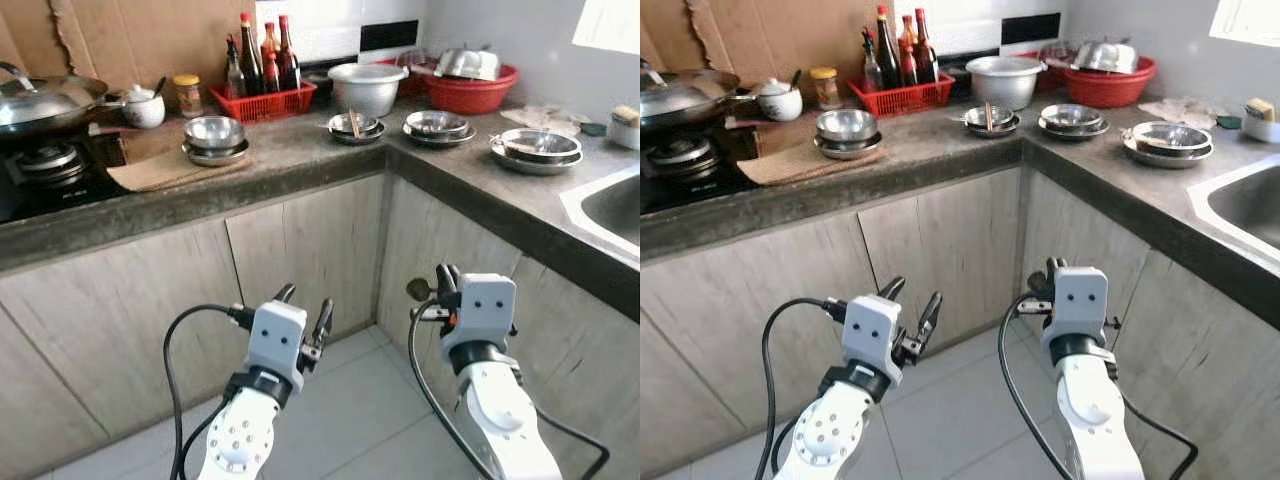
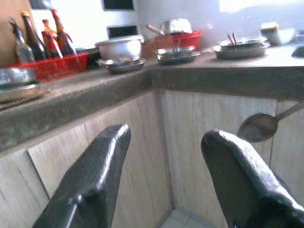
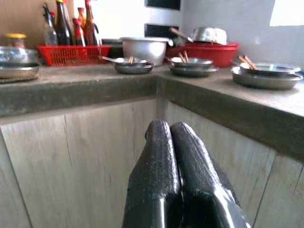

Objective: Kitchen organization

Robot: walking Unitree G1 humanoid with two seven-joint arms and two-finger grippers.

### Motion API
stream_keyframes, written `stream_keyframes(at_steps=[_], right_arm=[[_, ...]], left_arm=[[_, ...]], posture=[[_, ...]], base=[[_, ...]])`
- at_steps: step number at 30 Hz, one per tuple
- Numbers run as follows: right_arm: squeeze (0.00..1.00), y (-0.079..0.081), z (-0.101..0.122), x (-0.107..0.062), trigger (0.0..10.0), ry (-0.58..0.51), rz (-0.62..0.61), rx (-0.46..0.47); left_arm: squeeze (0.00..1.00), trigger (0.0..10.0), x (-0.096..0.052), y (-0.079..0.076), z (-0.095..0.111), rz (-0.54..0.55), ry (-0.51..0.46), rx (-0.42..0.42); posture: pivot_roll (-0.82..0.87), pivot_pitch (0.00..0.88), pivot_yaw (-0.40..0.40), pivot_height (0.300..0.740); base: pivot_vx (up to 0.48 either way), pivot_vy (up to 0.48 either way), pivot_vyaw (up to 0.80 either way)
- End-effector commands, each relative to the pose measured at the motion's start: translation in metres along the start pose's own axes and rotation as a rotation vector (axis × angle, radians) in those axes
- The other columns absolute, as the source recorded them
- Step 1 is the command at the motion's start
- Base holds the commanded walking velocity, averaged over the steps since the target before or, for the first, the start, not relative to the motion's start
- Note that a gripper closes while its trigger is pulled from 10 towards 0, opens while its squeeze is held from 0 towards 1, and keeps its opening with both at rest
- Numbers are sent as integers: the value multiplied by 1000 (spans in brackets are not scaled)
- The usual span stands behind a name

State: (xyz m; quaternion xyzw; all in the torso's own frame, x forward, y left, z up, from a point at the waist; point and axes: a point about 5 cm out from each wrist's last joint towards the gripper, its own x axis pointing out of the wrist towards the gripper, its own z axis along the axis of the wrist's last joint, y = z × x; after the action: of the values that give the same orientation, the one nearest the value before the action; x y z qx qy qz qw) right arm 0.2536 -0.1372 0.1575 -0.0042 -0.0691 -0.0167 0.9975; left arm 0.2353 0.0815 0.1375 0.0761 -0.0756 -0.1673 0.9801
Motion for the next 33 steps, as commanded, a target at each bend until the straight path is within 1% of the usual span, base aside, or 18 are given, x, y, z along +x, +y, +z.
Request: stream_keyframes(at_steps=[1, 15, 17, 27, 29, 33], right_arm=[[0, 3, 4, -1, 10000, -15, 16, -1], [0, 3, 4, -1, 10000, -15, 16, 0], [0, 4, 4, -3, 10000, -11, 13, 1], [0, 7, 4, -6, 10000, -7, 8, 7], [0, 7, 5, -5, 10000, -12, 8, 6], [0, 7, 9, -1, 10000, -33, 7, 1]], left_arm=[[0, 10000, 0, 1, -1, 6, 8, -7], [0, 10000, 0, 2, -1, 4, 8, -7], [0, 10000, 0, 0, -2, -7, 8, -12], [0, 10000, 1, -2, -2, -25, 7, -17], [0, 10000, 2, -3, -2, -33, 12, -3], [0, 10000, 0, -6, -2, -58, 8, 5]], posture=[[117, 10, -7, 740], [117, 10, -7, 740], [108, 22, 5, 740], [107, 23, 5, 740], [110, 27, 4, 740], [108, 29, 5, 740]], base=[[0, 465, -781], [0, 465, -781], [0, 469, -775], [0, 0, -775], [0, 0, -769], [277, -386, -767]])
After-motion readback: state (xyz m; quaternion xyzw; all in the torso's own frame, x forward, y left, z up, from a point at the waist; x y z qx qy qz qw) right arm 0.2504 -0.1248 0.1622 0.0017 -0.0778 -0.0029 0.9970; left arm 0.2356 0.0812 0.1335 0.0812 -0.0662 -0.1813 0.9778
